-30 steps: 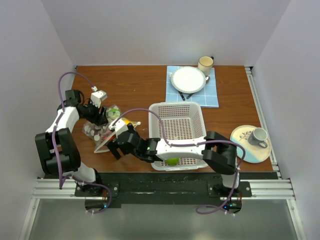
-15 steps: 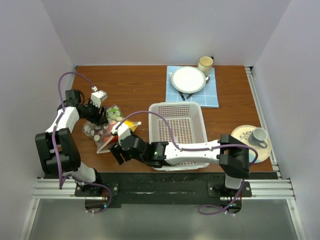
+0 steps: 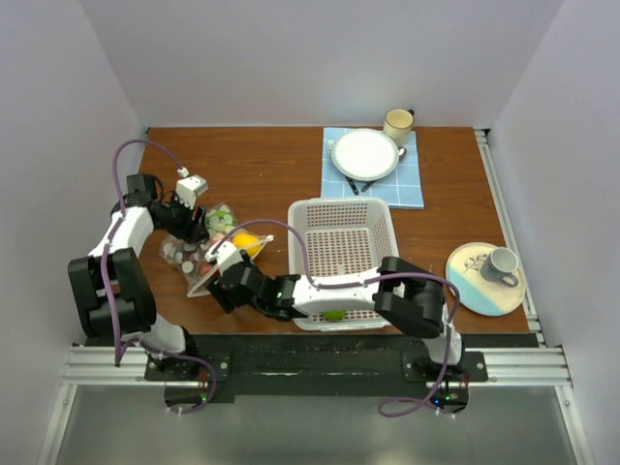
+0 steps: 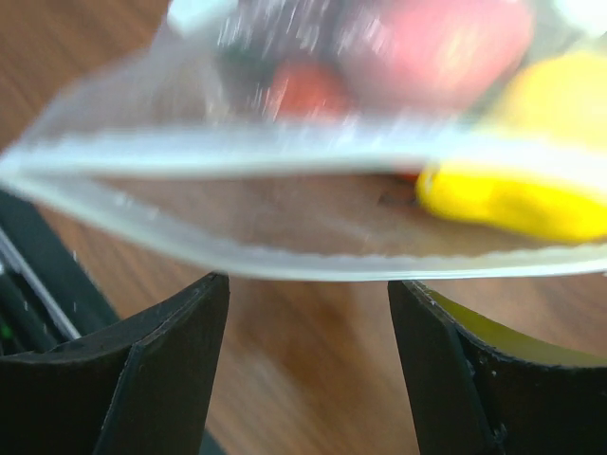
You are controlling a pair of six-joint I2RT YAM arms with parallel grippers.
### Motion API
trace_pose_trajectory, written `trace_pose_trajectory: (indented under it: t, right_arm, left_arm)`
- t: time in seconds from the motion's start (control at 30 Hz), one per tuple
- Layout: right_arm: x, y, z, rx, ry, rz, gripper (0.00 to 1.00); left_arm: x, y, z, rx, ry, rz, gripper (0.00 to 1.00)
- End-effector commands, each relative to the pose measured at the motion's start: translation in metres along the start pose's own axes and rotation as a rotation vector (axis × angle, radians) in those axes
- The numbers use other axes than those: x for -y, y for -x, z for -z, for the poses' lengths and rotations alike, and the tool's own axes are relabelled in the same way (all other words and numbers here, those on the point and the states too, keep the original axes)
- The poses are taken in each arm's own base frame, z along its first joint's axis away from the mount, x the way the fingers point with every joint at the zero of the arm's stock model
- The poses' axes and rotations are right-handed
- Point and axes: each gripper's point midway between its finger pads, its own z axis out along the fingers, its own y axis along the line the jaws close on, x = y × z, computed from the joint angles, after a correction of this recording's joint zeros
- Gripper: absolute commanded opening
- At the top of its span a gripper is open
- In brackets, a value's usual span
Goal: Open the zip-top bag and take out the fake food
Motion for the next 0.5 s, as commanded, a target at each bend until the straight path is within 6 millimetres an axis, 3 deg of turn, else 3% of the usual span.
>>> trace_pose_trajectory:
  t: [0.0, 0.1, 0.37, 0.47]
  right_arm:
    - [-0.007, 0.076, 0.015, 0.158, 0.062, -0.039, 0.72]
    - [-0.011, 0.078, 0.026, 0.132, 0.097, -0.038, 0.72]
    - [-0.007, 0.058, 0.042, 0.045, 0.109, -0.042, 0.73]
    - [-0.006, 0.065, 0.047, 0.057, 0.105, -0.04, 0.73]
  left_arm:
    - [0.001, -0.022, -0.003, -0.066, 0.009, 0.003, 0.62]
    - [0.0, -0.025, -0.005, -0.073, 0.011, 0.001, 0.62]
    - [-0.001, -0.027, -0.007, -0.077, 0.009, -0.001, 0.62]
    - [-0.001, -0.027, -0.006, -0.077, 0.013, -0.003, 0.62]
